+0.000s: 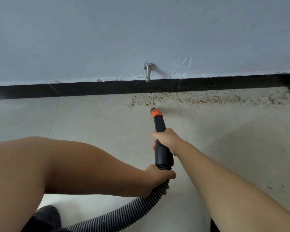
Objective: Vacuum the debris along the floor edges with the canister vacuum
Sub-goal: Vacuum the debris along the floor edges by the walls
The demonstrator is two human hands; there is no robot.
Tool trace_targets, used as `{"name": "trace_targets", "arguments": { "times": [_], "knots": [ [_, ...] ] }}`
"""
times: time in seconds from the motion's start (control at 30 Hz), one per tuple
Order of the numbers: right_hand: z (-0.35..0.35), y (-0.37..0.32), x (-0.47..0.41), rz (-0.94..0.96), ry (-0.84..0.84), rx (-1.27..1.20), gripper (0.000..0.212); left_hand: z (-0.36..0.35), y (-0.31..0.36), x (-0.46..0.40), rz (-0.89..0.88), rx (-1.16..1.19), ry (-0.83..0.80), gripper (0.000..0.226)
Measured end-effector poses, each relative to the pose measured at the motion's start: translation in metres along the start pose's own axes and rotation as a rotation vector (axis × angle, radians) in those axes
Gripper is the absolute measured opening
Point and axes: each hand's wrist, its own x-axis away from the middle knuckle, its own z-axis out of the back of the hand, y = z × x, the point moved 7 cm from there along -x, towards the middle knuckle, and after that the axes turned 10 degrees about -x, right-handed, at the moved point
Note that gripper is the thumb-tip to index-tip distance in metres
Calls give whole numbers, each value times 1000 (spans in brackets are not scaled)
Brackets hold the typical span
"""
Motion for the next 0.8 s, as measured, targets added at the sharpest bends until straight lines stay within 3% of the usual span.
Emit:
{"name": "trace_targets", "arguments": {
  "times": [0.47, 0.67, 0.8],
  "knots": [
    [4, 16, 12, 21, -183, 204, 23, -49, -3, 23, 46, 107, 227, 18],
    [21, 14, 12, 47, -111, 200, 28, -57, 3, 11, -7, 105, 226, 17],
    [59, 19, 11, 13, 31, 64, 12, -69, 10, 6, -26, -10, 133, 19]
  ]
}}
